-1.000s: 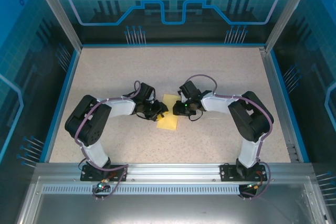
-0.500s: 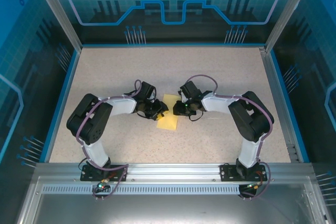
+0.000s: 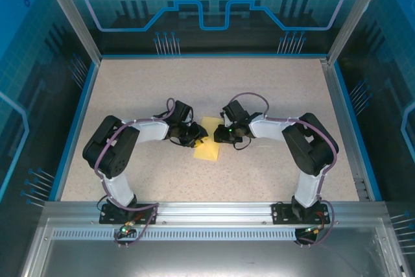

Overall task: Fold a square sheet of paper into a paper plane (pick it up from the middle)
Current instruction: Turn over the paper at the center of the table.

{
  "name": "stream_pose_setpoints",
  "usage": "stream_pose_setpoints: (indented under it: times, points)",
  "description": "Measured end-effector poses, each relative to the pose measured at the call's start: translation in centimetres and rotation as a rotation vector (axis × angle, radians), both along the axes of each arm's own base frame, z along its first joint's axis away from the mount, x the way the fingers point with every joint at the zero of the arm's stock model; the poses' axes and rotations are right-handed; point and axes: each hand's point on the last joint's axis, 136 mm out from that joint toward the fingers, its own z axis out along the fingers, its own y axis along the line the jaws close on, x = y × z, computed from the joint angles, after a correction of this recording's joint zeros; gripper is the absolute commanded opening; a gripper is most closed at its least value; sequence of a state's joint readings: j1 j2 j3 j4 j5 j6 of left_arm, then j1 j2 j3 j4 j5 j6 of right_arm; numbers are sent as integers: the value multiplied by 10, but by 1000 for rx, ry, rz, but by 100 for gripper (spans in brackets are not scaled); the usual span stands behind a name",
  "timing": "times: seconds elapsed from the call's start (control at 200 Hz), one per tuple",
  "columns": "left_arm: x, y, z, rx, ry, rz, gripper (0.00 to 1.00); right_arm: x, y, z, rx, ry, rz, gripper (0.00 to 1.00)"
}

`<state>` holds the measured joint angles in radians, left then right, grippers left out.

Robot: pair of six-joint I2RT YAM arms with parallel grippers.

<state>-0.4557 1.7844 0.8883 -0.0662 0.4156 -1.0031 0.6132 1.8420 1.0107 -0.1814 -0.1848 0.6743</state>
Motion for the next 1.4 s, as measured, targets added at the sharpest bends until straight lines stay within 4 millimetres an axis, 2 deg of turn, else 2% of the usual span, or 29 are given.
stream_pose_setpoints:
  times: [0.355,0.59,0.93,1.075,1.2,1.281,1.346,1.401]
  points:
    - [5,-2,13,-22,-100,-40,29,0,0,0,3,-1,0,26]
    - [-1,-1,16,-50,-197,-79,28,0,-1,1,9,3,-1,26]
    - [6,-9,24,-99,-275,-103,17,1,-1,1,25,9,-4,26]
    - [7,-10,19,-99,-273,-104,10,1,-1,1,32,14,-7,27]
    - [6,-9,15,-94,-264,-104,6,0,-2,4,53,19,-11,31]
    - [6,-9,15,-93,-267,-107,4,-2,-9,9,62,21,-28,35]
    - [5,-9,14,-87,-265,-111,4,1,-19,22,77,3,-53,43]
    - [4,-7,15,-77,-269,-118,4,6,-28,41,96,-38,-81,50]
